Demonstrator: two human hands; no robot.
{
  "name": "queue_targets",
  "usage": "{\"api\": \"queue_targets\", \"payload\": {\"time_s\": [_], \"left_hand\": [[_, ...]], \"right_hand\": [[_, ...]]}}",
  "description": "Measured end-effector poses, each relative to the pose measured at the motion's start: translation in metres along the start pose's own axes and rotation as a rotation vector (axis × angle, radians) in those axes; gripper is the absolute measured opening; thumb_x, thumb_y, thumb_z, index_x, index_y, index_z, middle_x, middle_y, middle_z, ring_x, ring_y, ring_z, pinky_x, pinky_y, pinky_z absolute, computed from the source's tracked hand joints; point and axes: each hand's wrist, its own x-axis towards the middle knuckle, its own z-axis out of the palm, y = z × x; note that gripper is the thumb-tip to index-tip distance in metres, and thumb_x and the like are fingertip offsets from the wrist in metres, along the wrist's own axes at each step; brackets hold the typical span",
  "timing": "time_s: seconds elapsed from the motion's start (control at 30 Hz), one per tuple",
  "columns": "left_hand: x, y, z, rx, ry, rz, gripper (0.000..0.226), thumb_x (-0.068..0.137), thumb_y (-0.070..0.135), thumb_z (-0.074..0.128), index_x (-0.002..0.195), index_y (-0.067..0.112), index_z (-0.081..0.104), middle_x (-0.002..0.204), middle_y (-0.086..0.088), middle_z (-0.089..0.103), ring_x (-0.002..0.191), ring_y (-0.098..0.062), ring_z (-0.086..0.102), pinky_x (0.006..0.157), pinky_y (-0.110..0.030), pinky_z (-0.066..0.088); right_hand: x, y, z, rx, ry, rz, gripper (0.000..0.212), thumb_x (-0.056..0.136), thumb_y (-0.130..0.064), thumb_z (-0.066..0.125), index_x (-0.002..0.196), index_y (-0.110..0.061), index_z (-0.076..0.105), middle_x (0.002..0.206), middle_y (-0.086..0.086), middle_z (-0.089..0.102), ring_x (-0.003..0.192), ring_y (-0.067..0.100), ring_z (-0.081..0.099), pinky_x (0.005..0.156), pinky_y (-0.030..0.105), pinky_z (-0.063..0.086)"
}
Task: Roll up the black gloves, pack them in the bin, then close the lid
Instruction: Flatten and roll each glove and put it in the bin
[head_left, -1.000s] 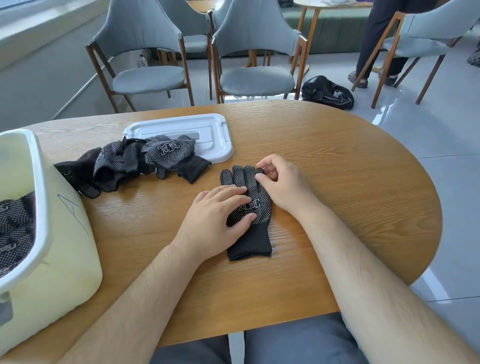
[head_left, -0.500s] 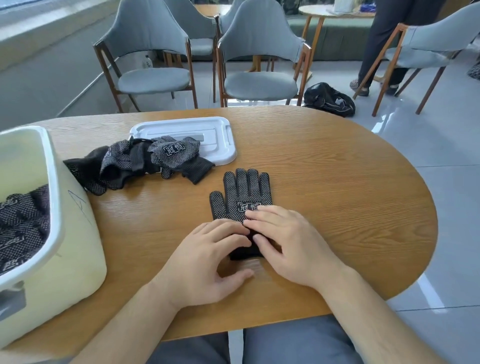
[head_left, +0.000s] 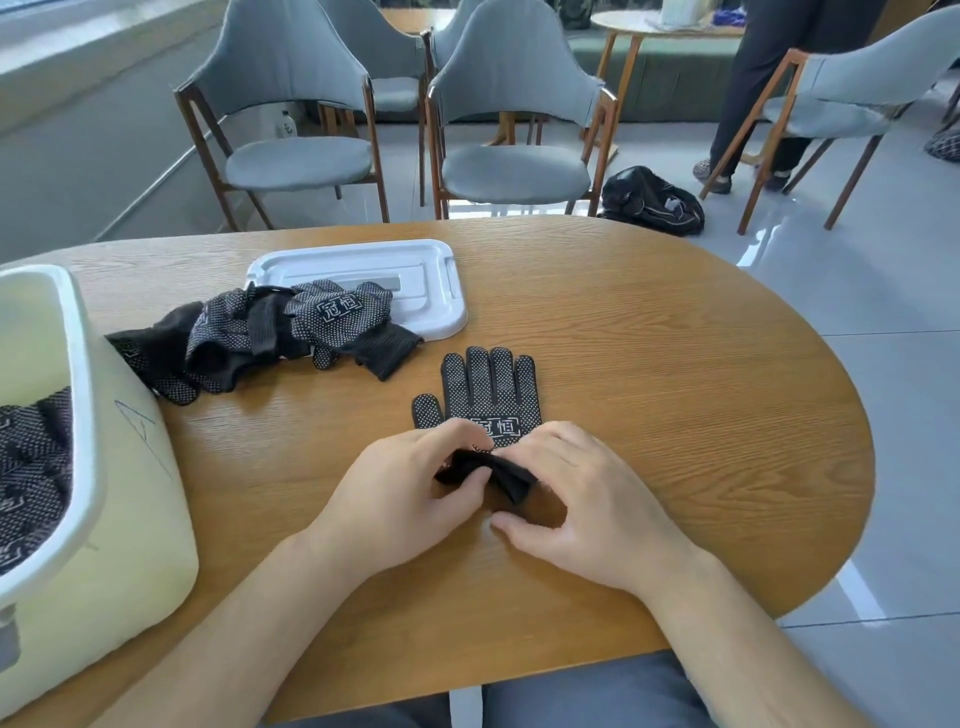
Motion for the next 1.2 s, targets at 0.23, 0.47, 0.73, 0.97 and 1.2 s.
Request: {"api": "queue_targets", "payload": {"time_s": [0.23, 0.47, 0.73, 0.97, 1.2], "left_hand": [[-0.001, -0.009, 0.006, -0.136, 0.029, -0.020, 0.032, 0.087, 0.046, 0.069, 0.113, 0.029, 0.062, 0.102, 0.023, 0.065, 0.089, 0.005, 0.059, 0.079, -0.012, 0.046], [0.004, -0.011, 0.008, -0.233, 0.114, -0.133, 0.027, 0.092, 0.010, 0.072, 0.112, 0.025, 0.062, 0.096, 0.025, 0.059, 0.082, -0.005, 0.061, 0.075, -0.005, 0.041], [0.007, -0.024, 0.017, -0.137, 0.157, -0.061, 0.018, 0.087, -0.003, 0.071, 0.088, 0.015, 0.069, 0.111, 0.006, 0.052, 0.095, -0.009, 0.058, 0.074, -0.020, 0.050], [-0.002, -0.028, 0.013, 0.084, 0.076, 0.083, 0.025, 0.094, 0.027, 0.063, 0.113, 0.018, 0.075, 0.119, 0.012, 0.066, 0.112, -0.016, 0.057, 0.096, -0.031, 0.045], [-0.003, -0.030, 0.009, 0.121, 0.016, 0.052, 0.032, 0.094, 0.040, 0.061, 0.119, 0.022, 0.070, 0.122, 0.016, 0.064, 0.116, -0.013, 0.057, 0.092, -0.039, 0.050]], "right_hand": [[0.020, 0.016, -0.002, 0.172, 0.047, 0.030, 0.022, 0.098, -0.039, 0.062, 0.106, -0.022, 0.073, 0.095, -0.014, 0.068, 0.095, 0.010, 0.062, 0.078, 0.036, 0.054], [0.024, 0.011, 0.010, 0.146, 0.176, 0.119, 0.026, 0.096, -0.026, 0.069, 0.122, -0.026, 0.070, 0.101, -0.025, 0.062, 0.090, -0.008, 0.052, 0.084, 0.007, 0.040], [0.026, 0.014, 0.017, 0.106, 0.153, 0.140, 0.007, 0.097, -0.016, 0.068, 0.098, -0.022, 0.071, 0.114, -0.010, 0.054, 0.082, 0.005, 0.055, 0.069, 0.019, 0.043], [0.011, 0.011, 0.008, -0.102, 0.044, 0.059, 0.039, 0.089, -0.036, 0.063, 0.125, -0.025, 0.071, 0.128, -0.017, 0.061, 0.119, 0.014, 0.053, 0.096, 0.035, 0.047], [0.011, 0.011, 0.010, -0.062, 0.091, 0.139, 0.029, 0.098, -0.033, 0.056, 0.123, -0.030, 0.070, 0.128, -0.022, 0.065, 0.123, 0.009, 0.053, 0.098, 0.038, 0.046]]}}
